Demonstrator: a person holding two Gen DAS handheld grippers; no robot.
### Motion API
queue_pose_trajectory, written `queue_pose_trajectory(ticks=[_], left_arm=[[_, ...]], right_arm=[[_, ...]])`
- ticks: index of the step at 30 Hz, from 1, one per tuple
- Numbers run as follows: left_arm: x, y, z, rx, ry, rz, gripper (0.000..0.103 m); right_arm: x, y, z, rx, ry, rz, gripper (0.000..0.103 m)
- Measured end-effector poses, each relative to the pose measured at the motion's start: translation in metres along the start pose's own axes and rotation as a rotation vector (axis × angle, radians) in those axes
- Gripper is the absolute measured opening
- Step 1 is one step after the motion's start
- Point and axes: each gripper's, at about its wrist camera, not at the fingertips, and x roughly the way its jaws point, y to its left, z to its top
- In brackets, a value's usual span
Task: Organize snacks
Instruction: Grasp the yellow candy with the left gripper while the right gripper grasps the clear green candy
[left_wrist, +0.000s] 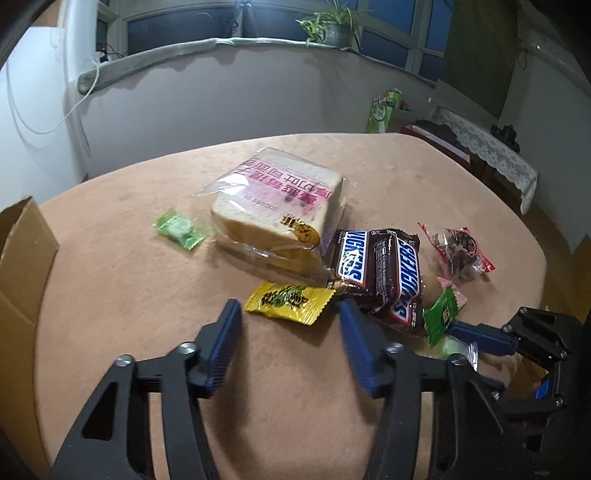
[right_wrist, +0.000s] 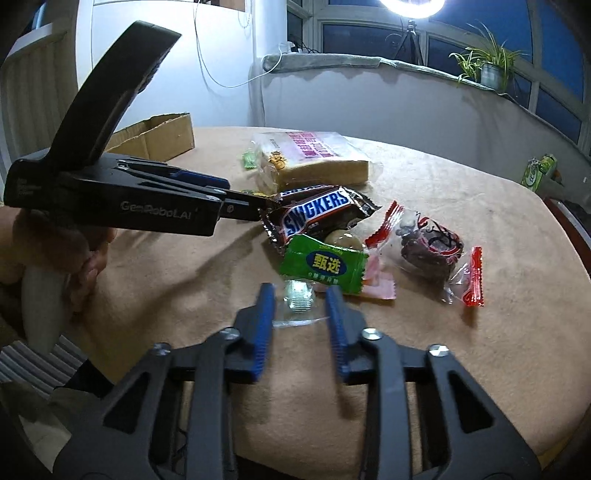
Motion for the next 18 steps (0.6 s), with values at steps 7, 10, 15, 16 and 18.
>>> queue_pose_trajectory(ticks=[7, 10, 15, 16, 18], left_arm=[[0.007, -0.002, 0.004, 0.021, 0.027, -0.008, 0.017], [0.007, 0.006, 0.004, -0.009, 0.023, -0.030, 0.010], [0.003, 0.011, 0.003, -0.038, 0.013, -0.060, 0.009], [0.002, 0.011, 0.003, -0.043, 0.009, -0.064, 0.008], [-0.001, 0.011, 0.003, -0.052, 0.000, -0.075, 0.008]], right_arm=[[-0.003, 0.000, -0.001, 0.000, -0.009, -0.006, 0.026], [-0.006, -0.002, -0.001, 0.011, -0.021, -0.003, 0.026], [-0.015, -0.003, 0.001, 0.017, -0.050, -0.014, 0.026], [-0.017, -0.005, 0.002, 0.024, -0.055, -0.014, 0.026], [-0.020, -0.006, 0.002, 0.032, -0.062, -0.015, 0.026]])
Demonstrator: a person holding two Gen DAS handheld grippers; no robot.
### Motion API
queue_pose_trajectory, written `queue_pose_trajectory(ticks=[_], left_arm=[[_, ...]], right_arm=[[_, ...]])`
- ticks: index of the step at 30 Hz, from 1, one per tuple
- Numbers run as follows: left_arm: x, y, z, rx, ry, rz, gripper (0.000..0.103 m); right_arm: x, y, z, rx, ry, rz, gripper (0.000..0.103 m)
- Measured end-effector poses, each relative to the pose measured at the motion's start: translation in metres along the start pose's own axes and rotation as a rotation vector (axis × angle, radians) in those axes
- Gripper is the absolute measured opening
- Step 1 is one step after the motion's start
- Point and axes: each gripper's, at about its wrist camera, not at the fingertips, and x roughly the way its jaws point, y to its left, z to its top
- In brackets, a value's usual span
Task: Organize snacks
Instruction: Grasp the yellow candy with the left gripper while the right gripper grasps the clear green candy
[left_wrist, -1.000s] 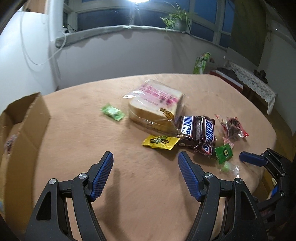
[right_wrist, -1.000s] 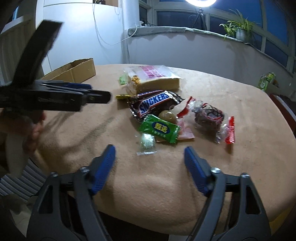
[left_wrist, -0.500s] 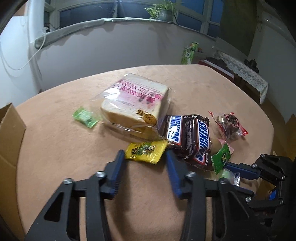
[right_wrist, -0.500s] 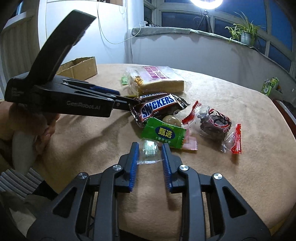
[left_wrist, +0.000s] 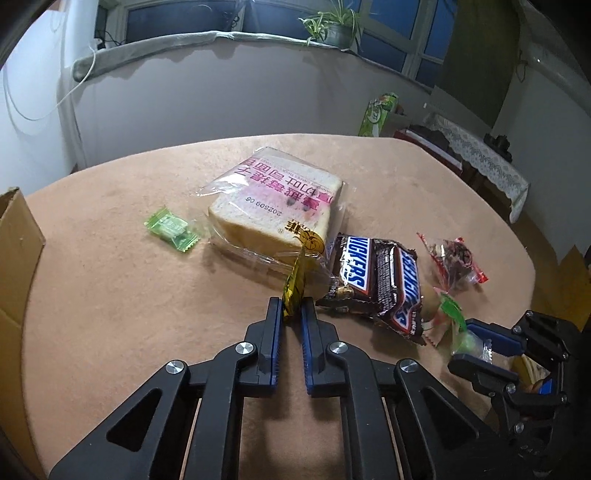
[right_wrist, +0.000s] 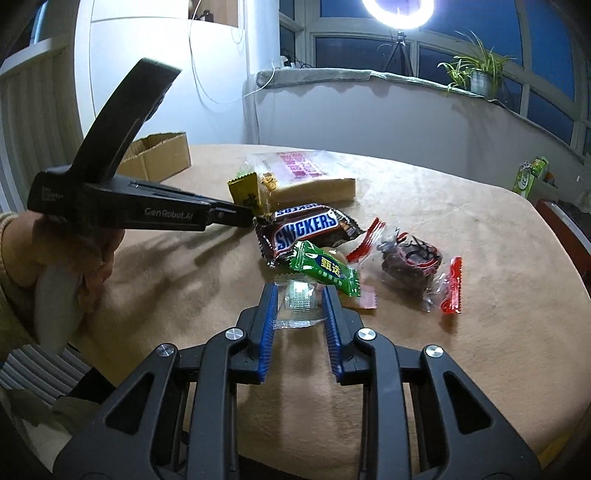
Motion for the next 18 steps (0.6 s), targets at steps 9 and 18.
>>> queue_pose_trajectory(ticks=[9, 18], left_arm=[[-0.012, 0.005, 0.003, -0.025, -0.044, -0.018, 0.005], [-0.014, 0.006, 0.002, -0.027, -0.046, -0.017, 0.005]], right_arm=[[-0.012, -0.004, 0.008, 0.016, -0.039, -0.012, 0.026], [-0.017, -0.004, 0.011, 0.012, -0.053, -0.020, 0.026]])
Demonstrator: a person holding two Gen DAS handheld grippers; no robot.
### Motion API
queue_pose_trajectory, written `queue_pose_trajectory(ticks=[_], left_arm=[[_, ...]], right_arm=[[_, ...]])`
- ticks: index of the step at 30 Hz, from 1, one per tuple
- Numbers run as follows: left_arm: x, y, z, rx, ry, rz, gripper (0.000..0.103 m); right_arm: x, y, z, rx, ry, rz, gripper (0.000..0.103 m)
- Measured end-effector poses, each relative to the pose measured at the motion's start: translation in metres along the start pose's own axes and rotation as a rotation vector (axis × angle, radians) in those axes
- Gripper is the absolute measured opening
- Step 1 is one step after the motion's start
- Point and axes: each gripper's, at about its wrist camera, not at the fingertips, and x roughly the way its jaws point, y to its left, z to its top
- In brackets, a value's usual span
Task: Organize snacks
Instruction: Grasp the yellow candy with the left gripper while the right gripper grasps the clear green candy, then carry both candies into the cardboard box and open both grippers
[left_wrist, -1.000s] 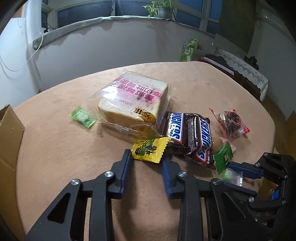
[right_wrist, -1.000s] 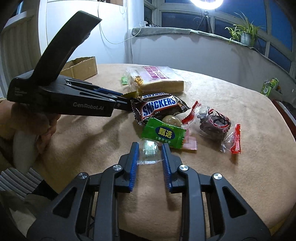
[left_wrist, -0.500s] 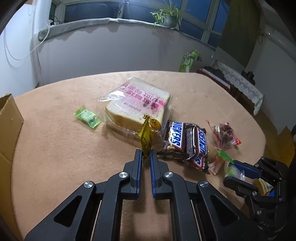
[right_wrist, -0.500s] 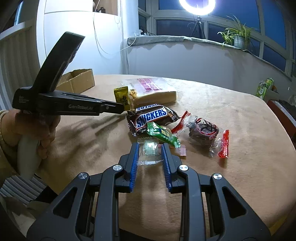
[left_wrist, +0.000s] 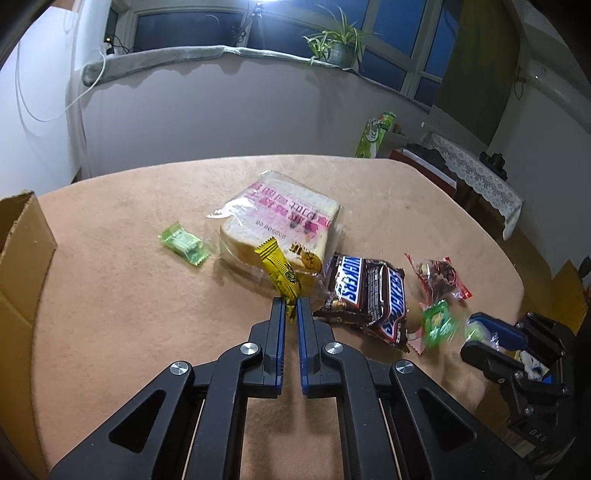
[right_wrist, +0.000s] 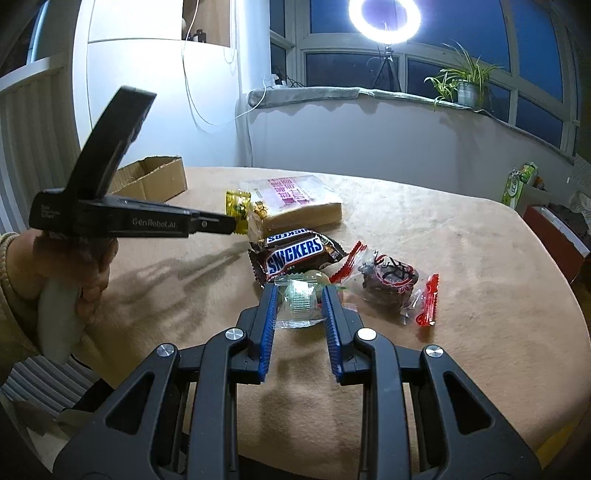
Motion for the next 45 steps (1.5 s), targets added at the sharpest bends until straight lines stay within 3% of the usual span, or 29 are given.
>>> queue_pose_trajectory(ticks=[6, 10, 11, 14, 17, 18, 20, 23, 33, 45], left_arm=[[0.019, 0.014, -0.002, -0.072, 0.064, 0.009, 0.008], [0.019, 0.018, 0.006, -0.088, 0.050, 0.035, 0.051], [0.021, 0.020, 0.008, -0.100, 0.052, 0.042, 0.057], [0.030, 0.024, 0.015, -0.135, 0.079, 0.019, 0.062], [0.035, 0.017, 0.019, -0.088, 0.093, 0.043, 0.060], [0.037, 0.015, 0.018, -0.070, 0.094, 0.057, 0.053], [0.037, 0.011, 0.016, -0.027, 0.095, 0.092, 0.026], [0.036, 0.006, 0.013, 0.008, 0.094, 0.077, 0.012], [0.019, 0.007, 0.012, 0.008, 0.021, 0.076, 0.011], [-0.044, 0.003, 0.005, 0.000, -0.127, 0.085, 0.011]], right_arm=[[0.003, 0.000, -0.005, 0.003, 0.014, 0.005, 0.026], [0.004, -0.003, -0.005, 0.009, 0.011, 0.006, 0.026], [0.005, -0.003, -0.005, 0.011, 0.013, 0.008, 0.026], [0.006, -0.004, -0.005, 0.012, 0.014, 0.009, 0.026], [0.005, -0.005, -0.005, 0.015, 0.013, 0.006, 0.026], [0.005, -0.006, -0.005, 0.016, 0.013, 0.005, 0.026], [0.004, -0.008, -0.005, 0.020, 0.009, 0.002, 0.026], [0.003, -0.008, -0.005, 0.022, 0.005, -0.002, 0.026], [-0.003, -0.007, -0.002, 0.025, -0.015, -0.013, 0.026], [-0.018, -0.001, 0.017, 0.001, -0.071, -0.028, 0.026]])
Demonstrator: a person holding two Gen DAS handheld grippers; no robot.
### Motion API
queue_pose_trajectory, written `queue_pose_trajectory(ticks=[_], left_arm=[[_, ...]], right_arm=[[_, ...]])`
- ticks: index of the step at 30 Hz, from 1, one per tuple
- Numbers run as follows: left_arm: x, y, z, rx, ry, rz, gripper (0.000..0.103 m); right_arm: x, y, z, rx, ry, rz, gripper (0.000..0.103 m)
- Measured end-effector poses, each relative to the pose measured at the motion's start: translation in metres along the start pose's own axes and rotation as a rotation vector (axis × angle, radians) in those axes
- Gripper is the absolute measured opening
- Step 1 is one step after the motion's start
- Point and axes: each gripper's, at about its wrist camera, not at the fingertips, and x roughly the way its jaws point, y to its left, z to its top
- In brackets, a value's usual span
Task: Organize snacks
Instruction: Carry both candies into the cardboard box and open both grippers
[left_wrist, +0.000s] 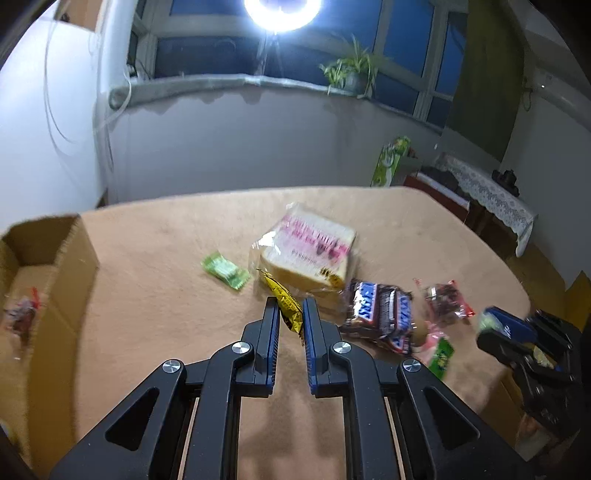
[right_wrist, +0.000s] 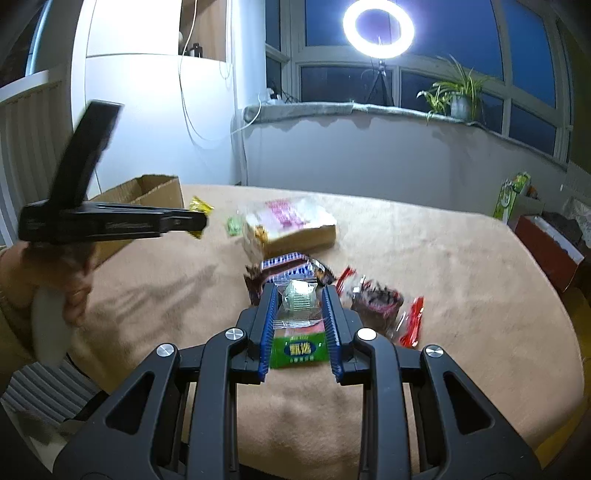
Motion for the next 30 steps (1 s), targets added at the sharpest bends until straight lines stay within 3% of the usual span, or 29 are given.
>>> queue_pose_trajectory(ticks=[10, 15, 30], left_arm=[[-0.068, -0.005, 0.007, 0.024, -0.129, 0.025, 0.011], [-0.087, 0.006, 0.000, 0.014, -0.157, 0.046, 0.011], [-0.134, 0.076, -0.030, -0.085, -0.209, 0.184, 0.011]], right_arm=[[-0.017, 0.019, 0.031, -0.060, -0.062, -0.014, 0.026], [-0.016, 0.037, 0.042, -0.089, -0.074, 0.003, 0.026], [0.021, 0.134, 0.070, -0.219, -0.071, 0.151, 0.026]])
